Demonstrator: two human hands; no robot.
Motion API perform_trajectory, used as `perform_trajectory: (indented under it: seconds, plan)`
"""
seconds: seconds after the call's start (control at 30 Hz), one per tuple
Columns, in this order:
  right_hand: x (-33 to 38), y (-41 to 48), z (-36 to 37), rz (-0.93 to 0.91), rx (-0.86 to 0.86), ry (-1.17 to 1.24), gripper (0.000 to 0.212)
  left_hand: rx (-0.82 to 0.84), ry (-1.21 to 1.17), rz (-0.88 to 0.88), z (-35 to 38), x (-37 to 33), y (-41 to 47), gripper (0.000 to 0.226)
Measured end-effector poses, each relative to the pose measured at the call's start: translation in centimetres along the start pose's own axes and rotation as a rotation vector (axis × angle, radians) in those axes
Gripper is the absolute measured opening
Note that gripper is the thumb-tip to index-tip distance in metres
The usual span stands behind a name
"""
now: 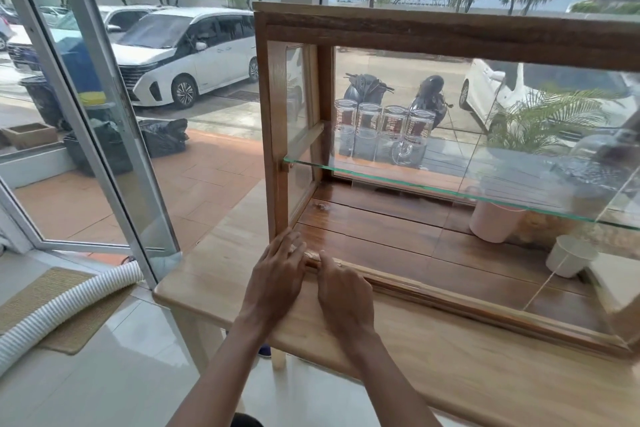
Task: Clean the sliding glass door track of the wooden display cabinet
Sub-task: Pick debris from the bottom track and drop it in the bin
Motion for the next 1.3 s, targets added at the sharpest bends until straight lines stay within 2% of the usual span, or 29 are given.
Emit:
perform_trajectory:
  seconds: [0.13, 0.47, 0.6, 1.0, 1.3]
  plan:
    - [-0.2, 0.2, -0.2, 0.016, -0.017, 0.065, 0.019, 0.009, 0.012, -0.004, -0.1, -0.1, -0.1, 0.026]
    - [-0.3, 0.2, -1.3, 0.046, -0.139, 0.249, 0.018, -0.015, -0.019, -0.005, -0.6, -0.2, -0.2, 0.034]
    - [-0.2, 0.2, -1.5, 0.032, -0.162, 0.282, 0.013, 0.017, -0.043, -0.002, -0.2, 0.0, -0.1, 0.022]
    - [-0.4, 0.0, -1.8, 0.043, -0.228, 0.286, 0.009, -0.01, -0.108, 0.017, -0.1, 0.3, -0.2, 0.013]
    - [-0.7, 0.2, -0.9, 0.024, -0.206, 0.314, 0.013, -0.065, -0.132, 0.029, -0.3, 0.4, -0.3, 0.009]
Point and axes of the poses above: each hand's wrist, its own y-axis towards the middle knuckle, its own z-axis out of the palm, x = y × z, the point moved 5 cm from there along y, towards the middle knuckle, and after that the axes turned 9 degrees about x, right-handed, at the moved point
